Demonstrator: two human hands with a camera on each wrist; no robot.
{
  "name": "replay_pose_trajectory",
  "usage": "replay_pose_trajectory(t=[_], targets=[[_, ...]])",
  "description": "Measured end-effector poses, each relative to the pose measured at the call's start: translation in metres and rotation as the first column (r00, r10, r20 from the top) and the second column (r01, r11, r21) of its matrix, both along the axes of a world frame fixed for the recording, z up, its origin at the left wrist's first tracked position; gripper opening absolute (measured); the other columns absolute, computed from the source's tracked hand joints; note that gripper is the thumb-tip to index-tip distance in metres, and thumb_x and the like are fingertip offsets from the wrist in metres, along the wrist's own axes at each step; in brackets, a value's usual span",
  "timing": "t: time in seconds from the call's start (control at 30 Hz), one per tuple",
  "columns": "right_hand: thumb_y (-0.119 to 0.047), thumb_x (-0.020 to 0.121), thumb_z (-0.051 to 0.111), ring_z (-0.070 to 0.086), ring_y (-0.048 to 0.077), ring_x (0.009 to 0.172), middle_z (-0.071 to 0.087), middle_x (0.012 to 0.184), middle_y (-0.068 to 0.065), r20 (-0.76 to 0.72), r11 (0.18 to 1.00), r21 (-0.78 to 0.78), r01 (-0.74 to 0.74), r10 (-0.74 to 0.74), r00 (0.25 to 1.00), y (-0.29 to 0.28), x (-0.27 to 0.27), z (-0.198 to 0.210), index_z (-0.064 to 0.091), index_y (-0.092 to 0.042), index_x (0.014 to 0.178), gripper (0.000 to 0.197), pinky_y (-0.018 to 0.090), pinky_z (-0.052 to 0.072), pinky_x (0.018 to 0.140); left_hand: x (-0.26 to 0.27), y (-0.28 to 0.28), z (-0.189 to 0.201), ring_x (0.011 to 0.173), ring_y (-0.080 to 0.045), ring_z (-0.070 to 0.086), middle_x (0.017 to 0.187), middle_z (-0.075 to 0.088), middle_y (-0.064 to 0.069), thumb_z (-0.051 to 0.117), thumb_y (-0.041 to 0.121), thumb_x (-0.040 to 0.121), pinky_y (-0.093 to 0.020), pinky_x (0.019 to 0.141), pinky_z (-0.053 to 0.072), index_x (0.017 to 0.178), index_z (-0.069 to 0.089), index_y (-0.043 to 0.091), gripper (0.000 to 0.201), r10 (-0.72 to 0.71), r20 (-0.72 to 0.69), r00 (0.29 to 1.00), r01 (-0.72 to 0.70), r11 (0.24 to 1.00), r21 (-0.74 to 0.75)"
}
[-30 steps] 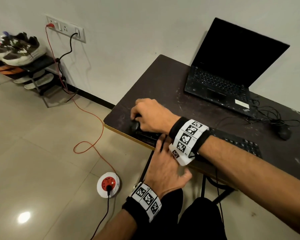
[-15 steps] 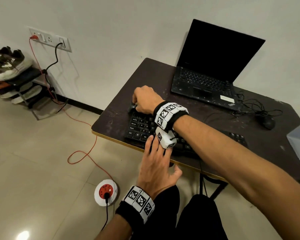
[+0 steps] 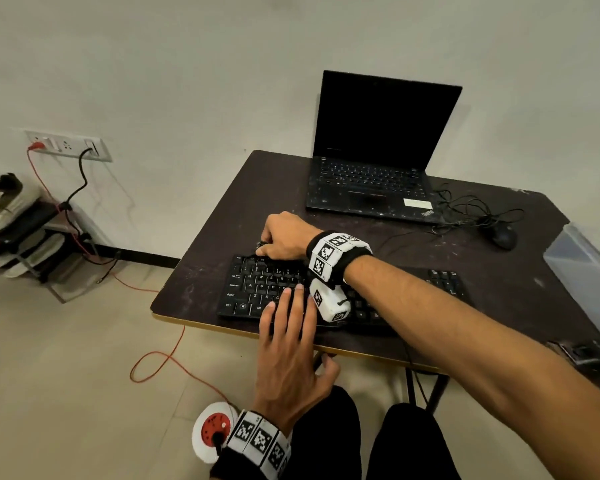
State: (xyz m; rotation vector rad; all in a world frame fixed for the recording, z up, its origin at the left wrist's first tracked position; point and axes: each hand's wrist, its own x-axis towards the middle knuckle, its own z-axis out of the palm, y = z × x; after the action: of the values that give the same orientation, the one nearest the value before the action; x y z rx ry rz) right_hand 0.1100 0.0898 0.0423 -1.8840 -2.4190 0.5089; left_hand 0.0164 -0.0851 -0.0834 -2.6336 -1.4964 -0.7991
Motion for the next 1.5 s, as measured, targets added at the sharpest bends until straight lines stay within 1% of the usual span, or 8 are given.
replay_pose_trajectory(t=[0.13, 0.43, 0.6, 0.77, 0.97, 1.1, 1.33, 1.5], targets=[[-0.025, 0.097, 0.072, 0.056, 0.025, 0.069, 0.055, 0.060, -0.003, 0.043, 0.999, 0.053, -0.001, -0.002, 0.999, -0.023, 0.039, 0.005, 0.055, -0.018, 0.057, 0.044, 0.031, 0.044, 0.071, 0.000, 0.000, -0.002, 0.158, -0.031, 0.024, 0.169, 0.029, -0.015, 0.073, 0.052, 0.075, -0.056, 0.123, 0.026, 0.159, 0.039, 0.005, 0.101, 0.025, -0.006, 1.000, -0.024, 0.999, 0.021], [-0.028, 0.095, 0.075, 0.069, 0.031, 0.094, 0.075, 0.099, 0.007, 0.098, 0.971, 0.206, 0.117, -0.139, 0.985, -0.079, 0.147, -0.007, 0.071, -0.012, 0.085, 0.019, 0.042, 0.057, 0.083, 0.000, 0.000, -0.005, 0.158, -0.034, 0.023, 0.170, 0.026, -0.017, 0.066, 0.057, 0.080, -0.056, 0.124, 0.024, 0.160, 0.036, 0.004, 0.100, 0.065, -0.094, 0.993, -0.057, 0.995, 0.082], [-0.030, 0.094, 0.076, 0.066, 0.024, 0.093, 0.067, 0.101, -0.006, 0.042, 0.951, 0.257, 0.172, -0.188, 0.981, -0.105, 0.200, -0.019, 0.048, -0.033, 0.071, 0.037, 0.037, 0.052, 0.081, 0.000, 0.000, -0.006, 0.157, -0.033, 0.024, 0.170, 0.026, -0.016, 0.061, 0.053, 0.081, -0.055, 0.126, 0.021, 0.159, 0.037, 0.003, 0.096, 0.077, -0.111, 0.991, -0.067, 0.993, 0.093], [-0.030, 0.096, 0.074, 0.068, 0.025, 0.097, 0.072, 0.108, -0.005, 0.074, 0.928, 0.254, 0.274, -0.301, 0.951, -0.127, 0.249, -0.015, 0.075, -0.021, 0.088, 0.012, 0.037, 0.052, 0.085, 0.002, -0.002, -0.002, 0.156, -0.033, 0.028, 0.168, 0.030, -0.016, 0.052, 0.056, 0.084, -0.054, 0.126, 0.021, 0.157, 0.040, 0.003, 0.091, 0.100, -0.133, 0.986, -0.088, 0.992, 0.091], [-0.031, 0.098, 0.073, 0.071, 0.032, 0.098, 0.078, 0.105, 0.005, 0.117, 0.900, 0.284, 0.331, -0.375, 0.920, -0.145, 0.264, -0.007, 0.082, -0.022, 0.102, 0.014, 0.039, 0.056, 0.083, 0.002, -0.003, -0.001, 0.156, -0.033, 0.027, 0.169, 0.028, -0.015, 0.049, 0.056, 0.085, -0.054, 0.126, 0.020, 0.158, 0.038, 0.003, 0.091, 0.113, -0.163, 0.980, -0.099, 0.991, 0.087], [-0.030, 0.098, 0.073, 0.072, 0.034, 0.099, 0.079, 0.106, 0.009, 0.118, 0.860, 0.265, 0.437, -0.478, 0.870, -0.154, 0.287, -0.003, 0.082, -0.017, 0.109, 0.019, 0.039, 0.056, 0.086, 0.003, -0.003, 0.001, 0.156, -0.034, 0.027, 0.168, 0.030, -0.016, 0.050, 0.055, 0.084, -0.053, 0.126, 0.019, 0.159, 0.037, 0.004, 0.091, 0.118, -0.174, 0.978, -0.104, 0.991, 0.085], [-0.027, 0.090, 0.084, 0.059, 0.005, 0.064, 0.066, 0.063, -0.010, -0.210, 0.747, 0.092, 0.659, -0.632, 0.746, -0.186, 0.290, -0.004, 0.078, -0.014, 0.068, 0.027, 0.019, 0.039, 0.059, 0.004, -0.003, 0.000, 0.155, -0.037, 0.029, 0.167, 0.032, -0.018, 0.051, 0.057, 0.082, -0.055, 0.124, 0.021, 0.157, 0.039, 0.002, 0.094, 0.112, -0.159, 0.981, -0.099, 0.991, 0.087], [-0.019, 0.087, 0.082, 0.078, 0.020, 0.076, 0.080, 0.083, 0.010, -0.385, 0.584, -0.039, 0.811, -0.758, 0.527, -0.222, 0.277, -0.020, 0.069, -0.013, 0.068, 0.024, 0.039, 0.067, 0.080, 0.002, -0.004, 0.000, 0.154, -0.037, 0.029, 0.166, 0.033, -0.018, 0.051, 0.056, 0.081, -0.056, 0.124, 0.021, 0.156, 0.040, 0.002, 0.094, 0.098, -0.155, 0.983, -0.088, 0.994, 0.071]])
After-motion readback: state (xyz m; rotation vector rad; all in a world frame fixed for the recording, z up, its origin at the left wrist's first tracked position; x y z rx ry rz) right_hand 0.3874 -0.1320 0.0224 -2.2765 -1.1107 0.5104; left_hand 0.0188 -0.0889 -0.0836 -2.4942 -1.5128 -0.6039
